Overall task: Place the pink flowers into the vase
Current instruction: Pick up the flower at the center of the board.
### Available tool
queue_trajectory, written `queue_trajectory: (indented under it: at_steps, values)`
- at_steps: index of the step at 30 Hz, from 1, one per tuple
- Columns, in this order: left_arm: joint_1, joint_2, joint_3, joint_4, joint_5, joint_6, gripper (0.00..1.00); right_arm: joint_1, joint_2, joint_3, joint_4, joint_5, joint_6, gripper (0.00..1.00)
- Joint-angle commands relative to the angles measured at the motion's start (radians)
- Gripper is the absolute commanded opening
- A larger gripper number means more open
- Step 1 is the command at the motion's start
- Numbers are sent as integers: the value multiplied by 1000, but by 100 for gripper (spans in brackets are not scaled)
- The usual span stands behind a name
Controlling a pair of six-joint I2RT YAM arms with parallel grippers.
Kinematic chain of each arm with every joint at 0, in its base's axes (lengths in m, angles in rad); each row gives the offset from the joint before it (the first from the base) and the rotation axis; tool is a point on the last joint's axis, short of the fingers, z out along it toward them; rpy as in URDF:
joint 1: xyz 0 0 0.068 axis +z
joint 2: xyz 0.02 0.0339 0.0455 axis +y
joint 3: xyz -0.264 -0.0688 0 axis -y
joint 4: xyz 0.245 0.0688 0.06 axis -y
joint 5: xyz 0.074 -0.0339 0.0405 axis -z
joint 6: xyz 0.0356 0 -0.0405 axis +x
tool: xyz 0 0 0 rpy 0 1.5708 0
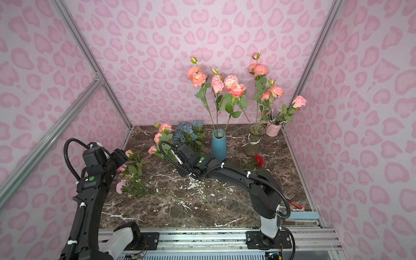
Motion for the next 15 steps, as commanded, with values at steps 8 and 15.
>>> queue_trajectory:
  at_steps: [8,15]
  values:
    - [1,10,-5,48,12,-3,72,1,-178,-119,386,102,16,0]
    - [2,4,-8,43,15,3,72,16,-220,-146,500,155,-18,0]
